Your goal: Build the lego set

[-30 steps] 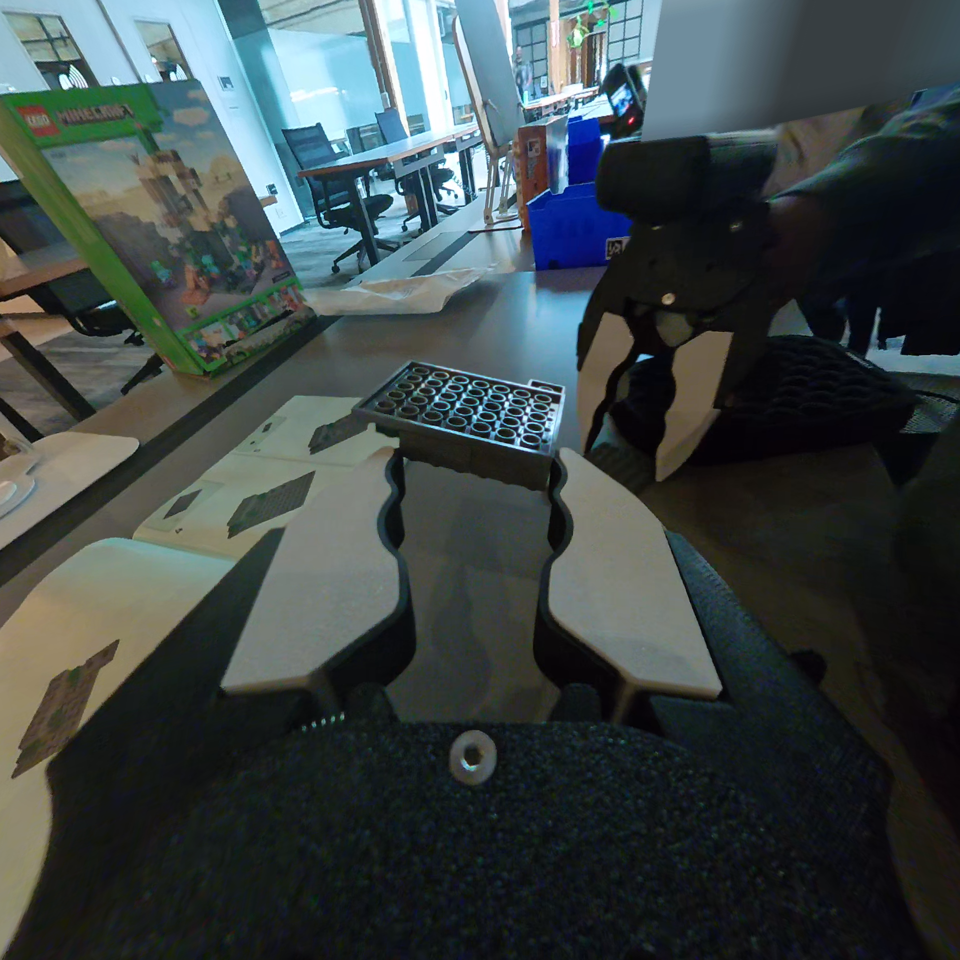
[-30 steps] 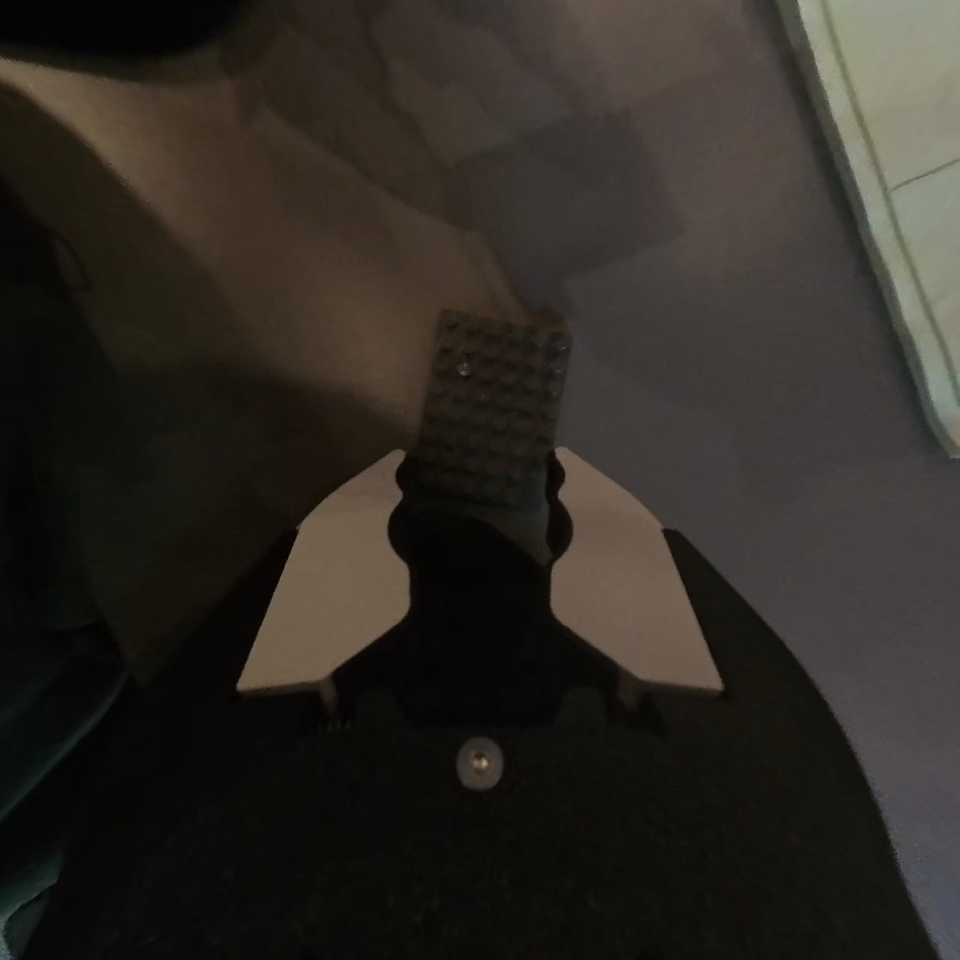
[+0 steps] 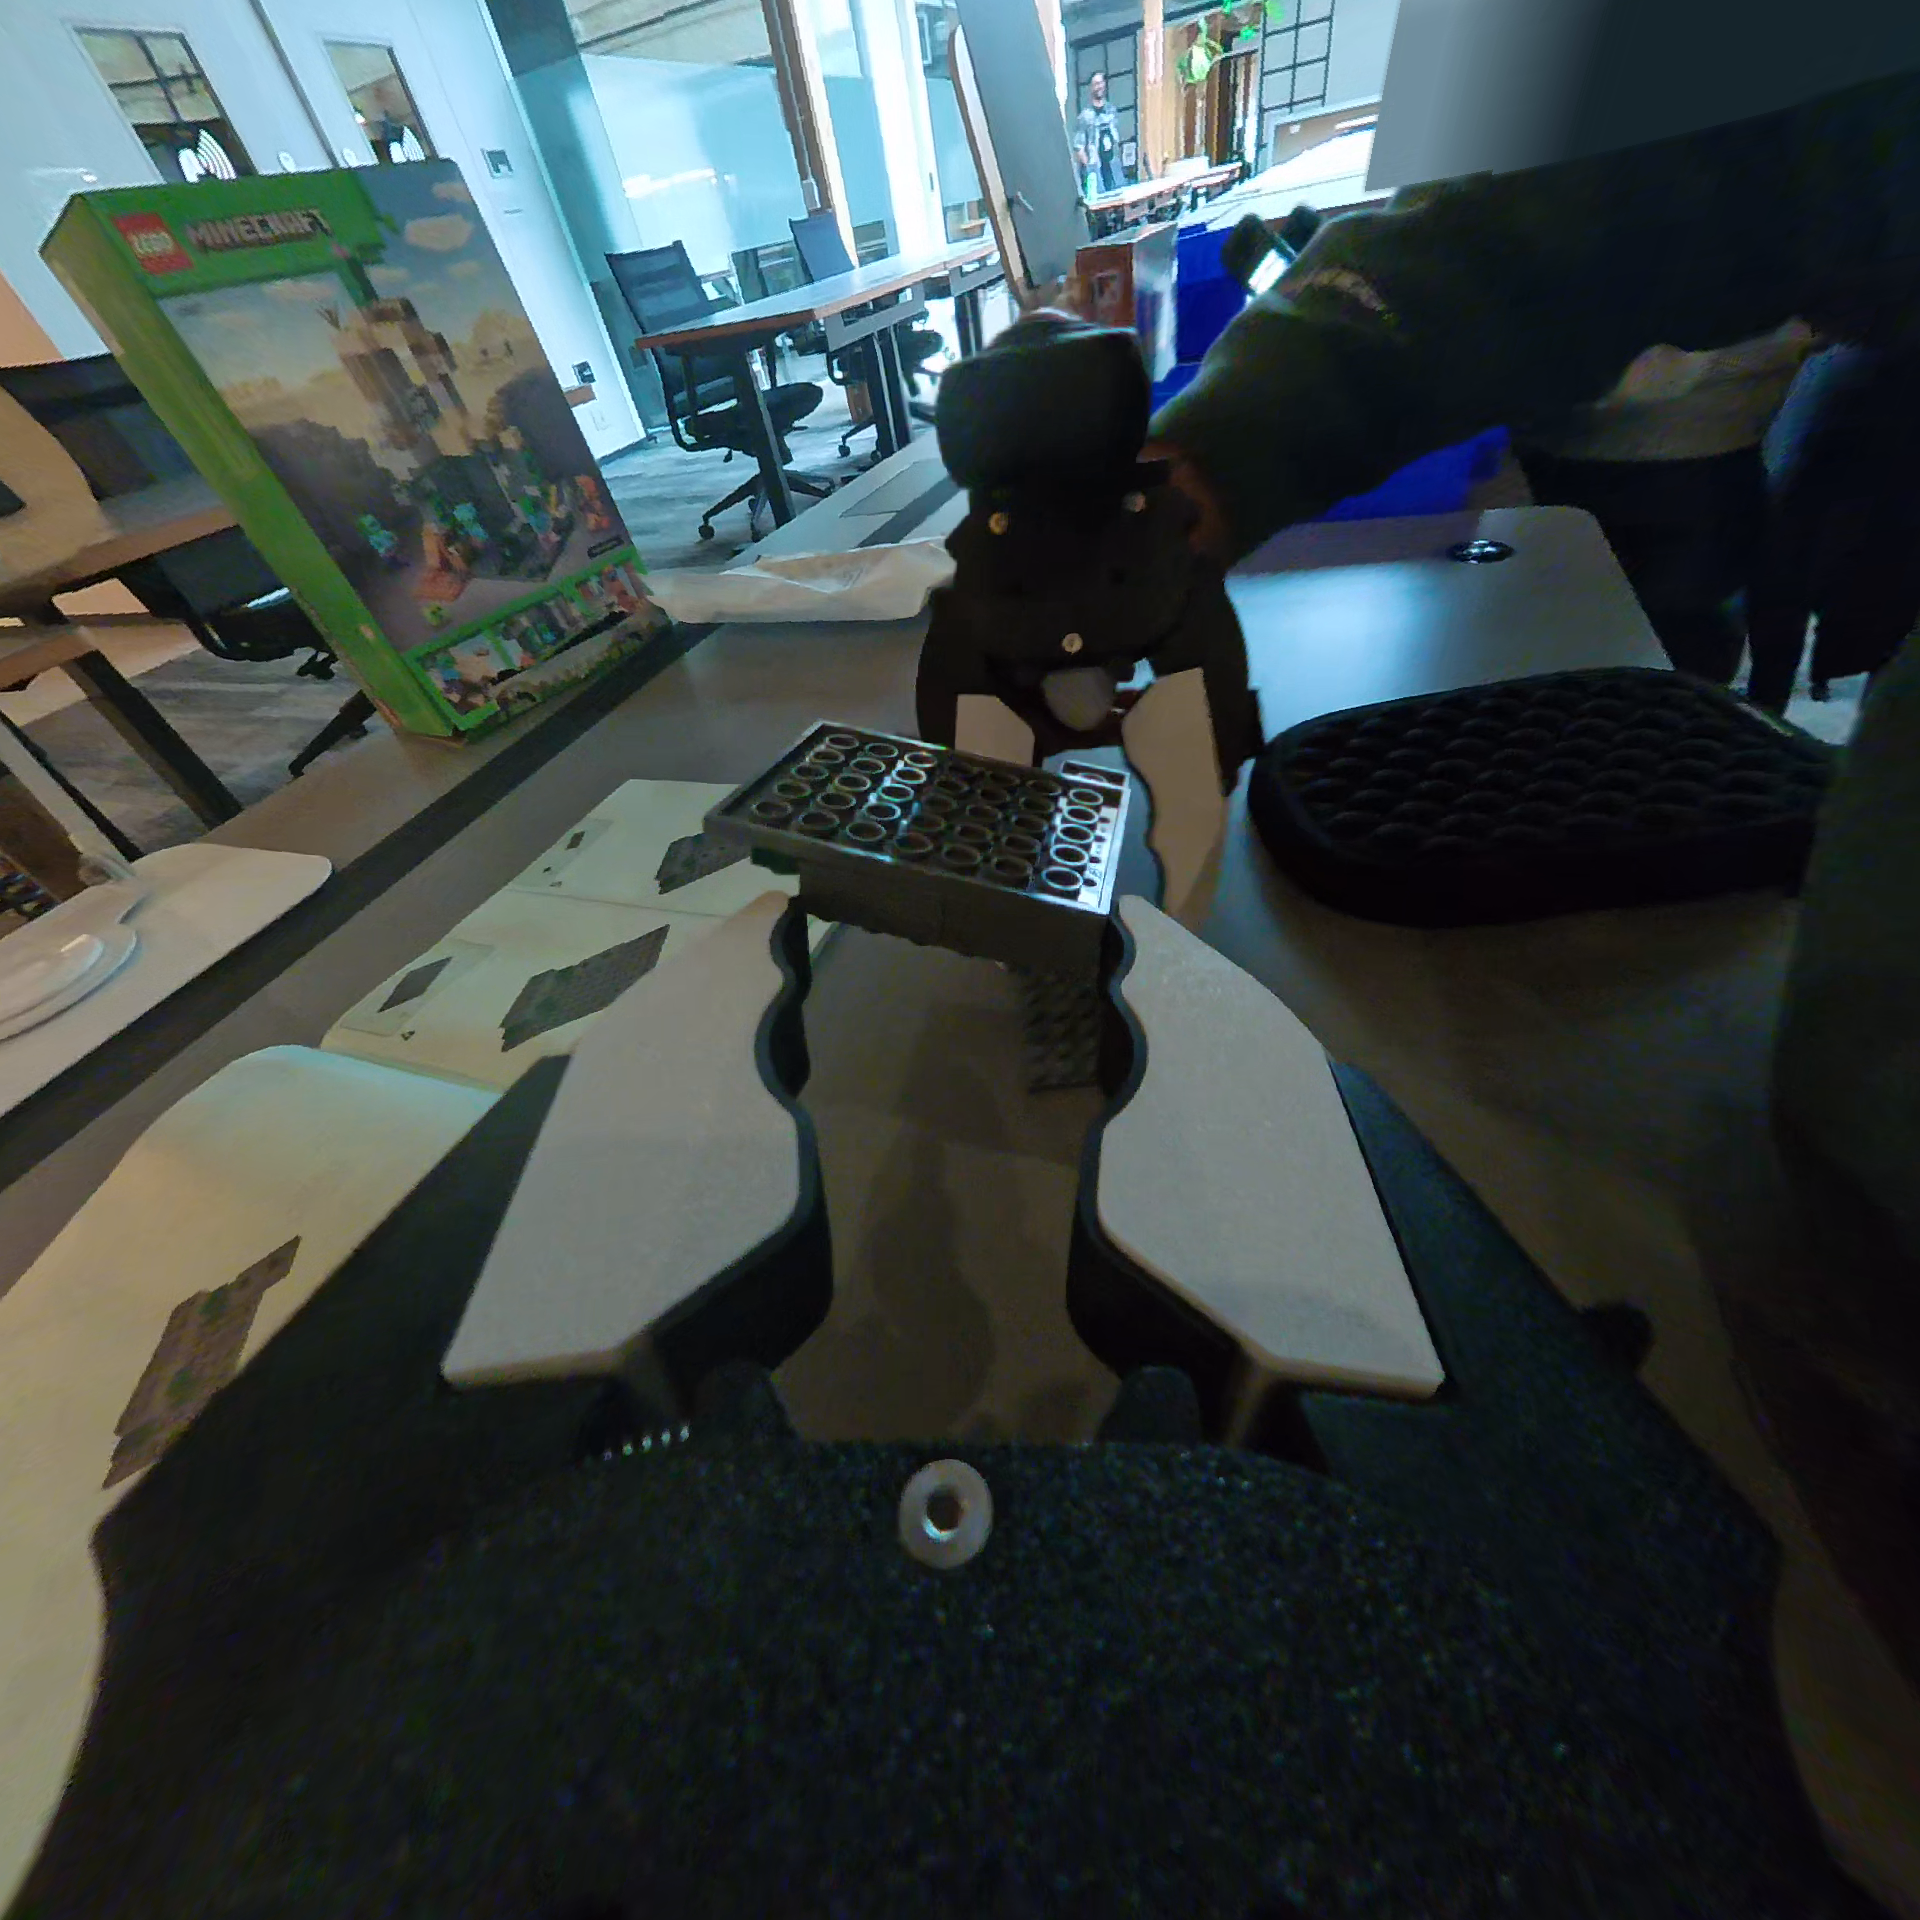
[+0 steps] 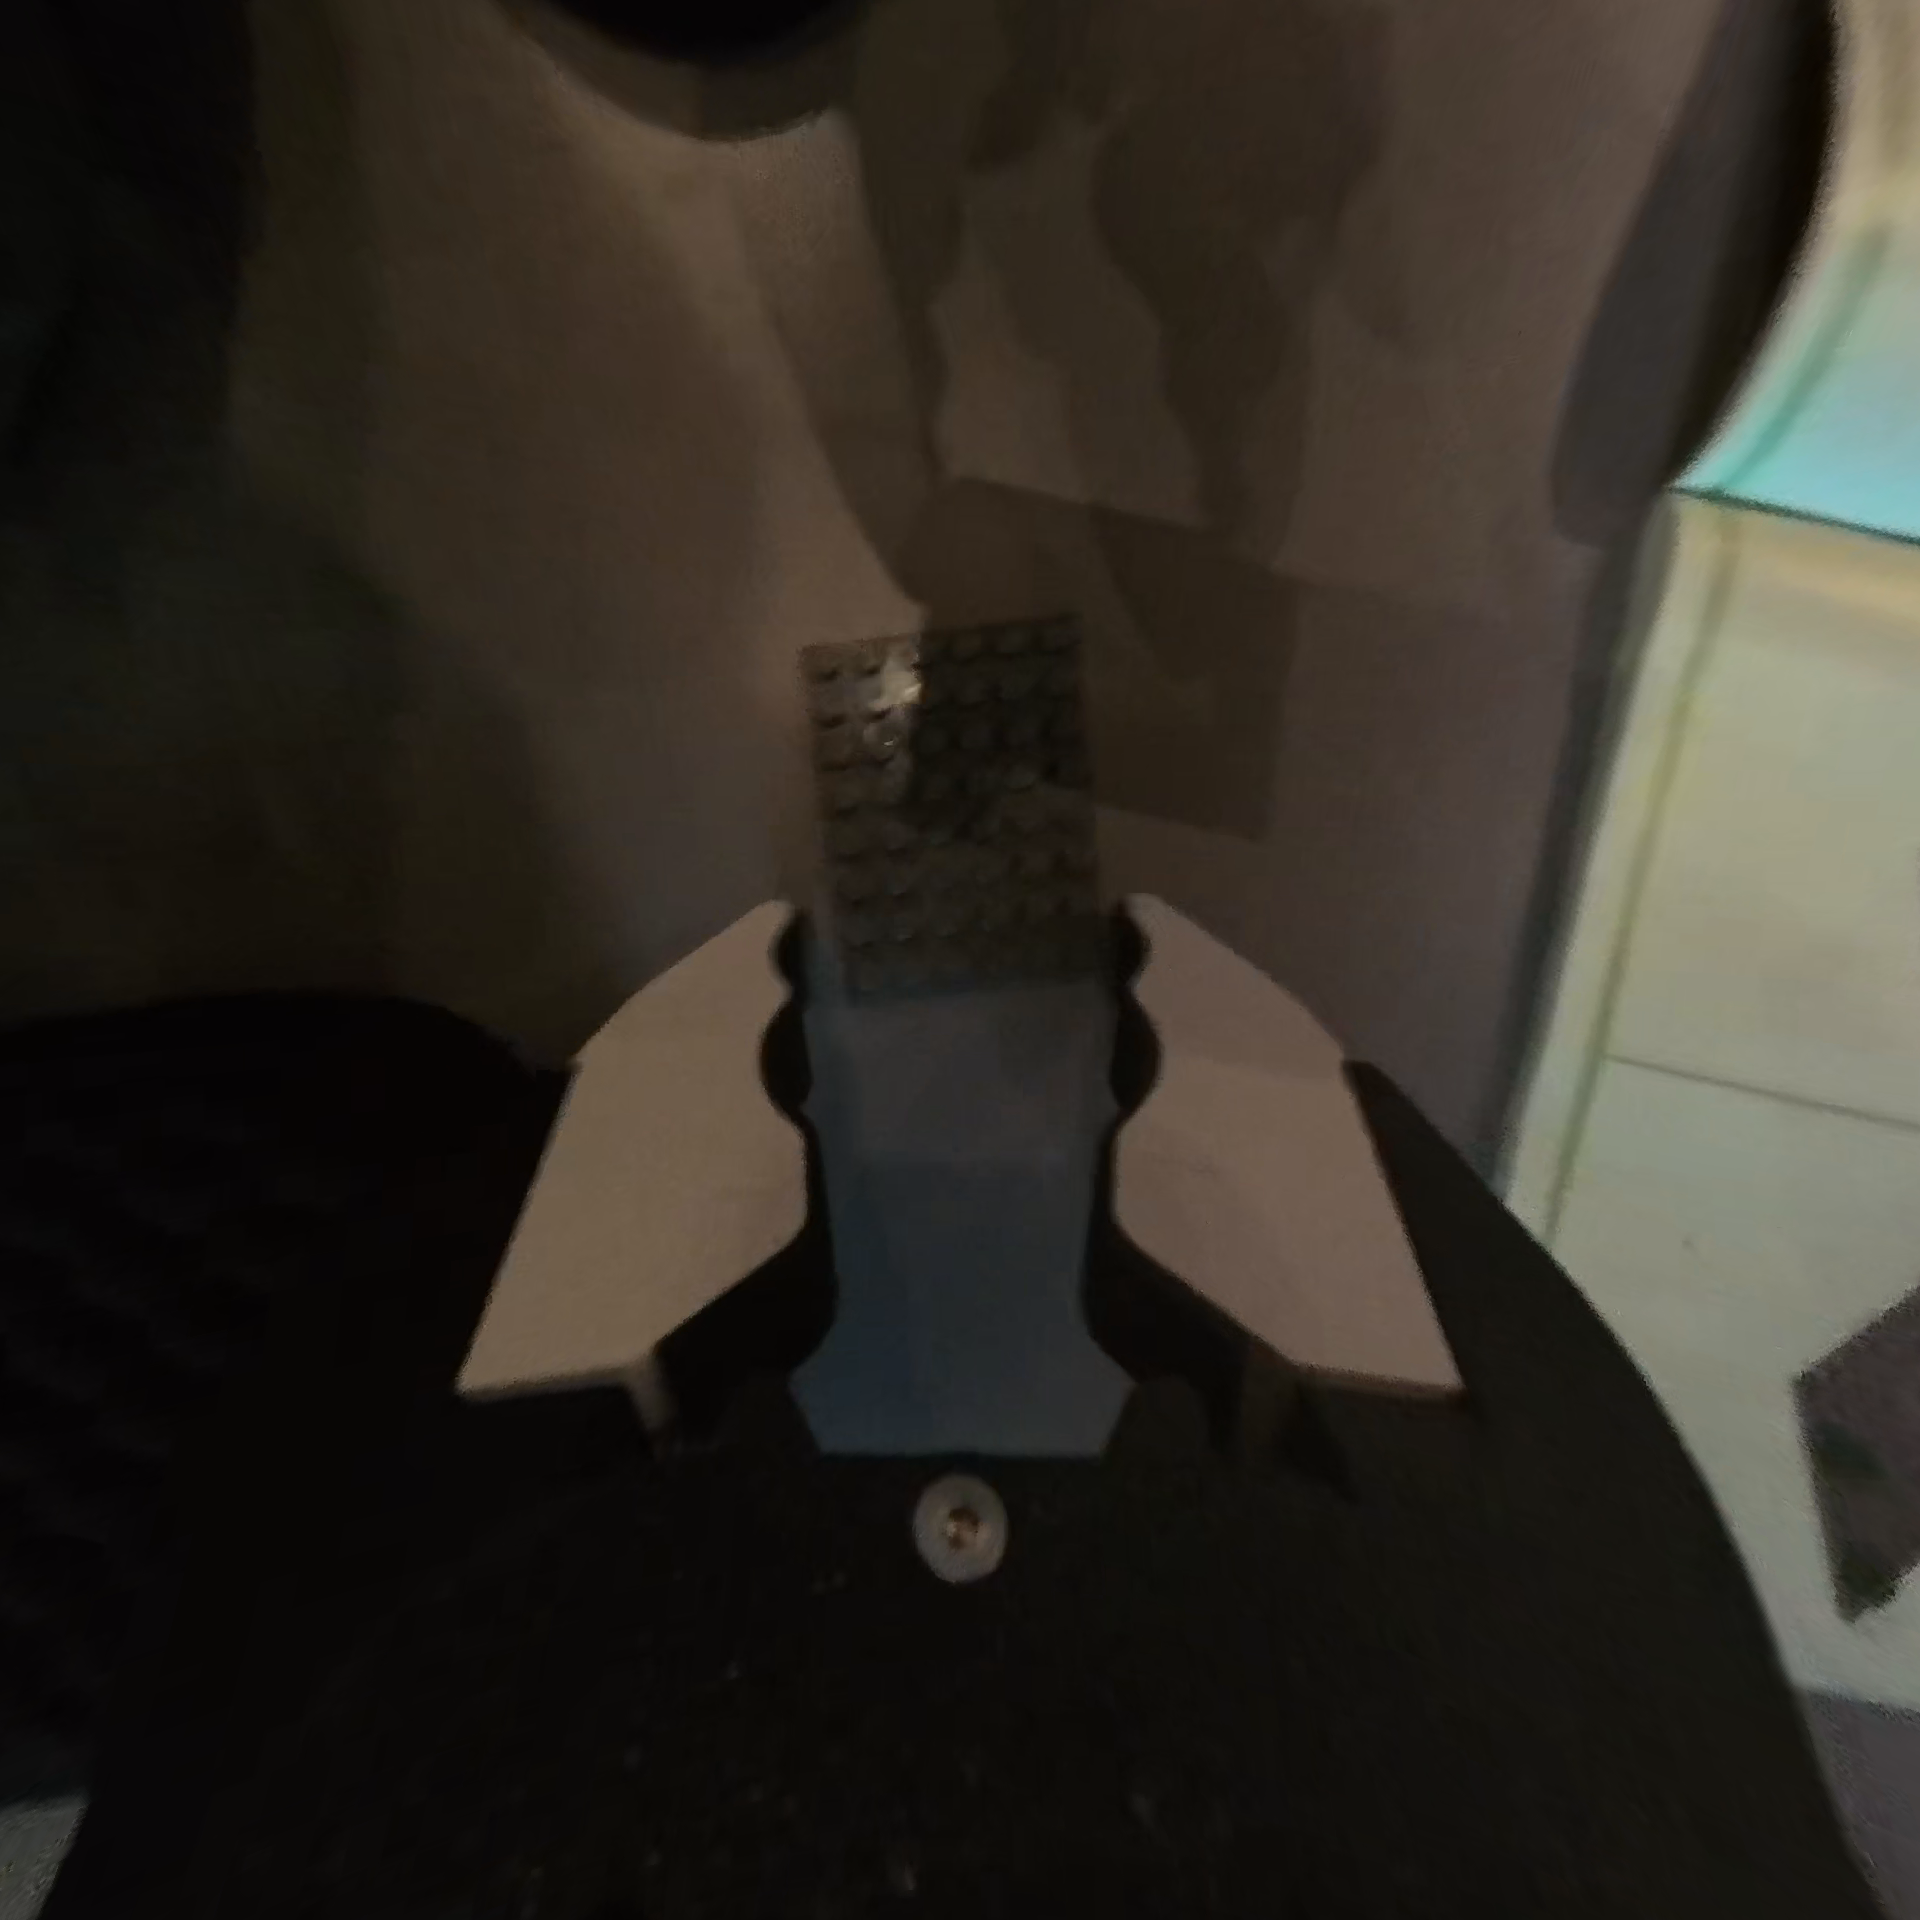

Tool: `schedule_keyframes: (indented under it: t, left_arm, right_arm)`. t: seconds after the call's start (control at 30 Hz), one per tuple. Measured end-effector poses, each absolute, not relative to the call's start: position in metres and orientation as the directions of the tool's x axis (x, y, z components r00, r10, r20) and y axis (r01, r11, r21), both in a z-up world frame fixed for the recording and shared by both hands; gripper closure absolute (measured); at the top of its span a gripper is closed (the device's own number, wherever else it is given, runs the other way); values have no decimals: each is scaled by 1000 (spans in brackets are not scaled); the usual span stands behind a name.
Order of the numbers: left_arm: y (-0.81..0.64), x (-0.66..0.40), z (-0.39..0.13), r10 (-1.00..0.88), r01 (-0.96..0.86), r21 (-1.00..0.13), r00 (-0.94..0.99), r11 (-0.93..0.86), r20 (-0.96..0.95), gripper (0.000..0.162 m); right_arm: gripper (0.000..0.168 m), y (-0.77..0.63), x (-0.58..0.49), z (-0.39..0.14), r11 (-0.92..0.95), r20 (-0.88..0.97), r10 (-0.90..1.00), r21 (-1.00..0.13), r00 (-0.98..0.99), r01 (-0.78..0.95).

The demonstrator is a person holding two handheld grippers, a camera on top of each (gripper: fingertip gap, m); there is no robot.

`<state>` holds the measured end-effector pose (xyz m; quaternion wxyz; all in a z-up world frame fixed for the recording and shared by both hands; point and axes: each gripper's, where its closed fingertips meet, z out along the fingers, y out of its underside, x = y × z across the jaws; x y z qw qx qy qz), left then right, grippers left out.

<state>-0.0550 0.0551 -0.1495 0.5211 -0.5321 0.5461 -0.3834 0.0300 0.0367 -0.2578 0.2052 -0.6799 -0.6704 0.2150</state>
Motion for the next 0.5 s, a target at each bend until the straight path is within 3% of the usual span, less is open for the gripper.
schedule_keyframes:
  t: [0.23,0.4,0.5]
  left_arm:
    - [60,-55,-153,-982,-190,-974,122,120,-145,108]
    - [61,-55,-154,-982,-192,-974,121,117,-142,108]
    - [61,-55,-152,-982,-189,-975,122,120,-144,109]
  right_arm:
    - [120,39,27,-256,-88,-58,996,-672,65,736]
    - [120,25,18,-238,-392,-373,912,-676,170,624]
    - [120,12,13,-225,-599,-608,768,-574,199,558]
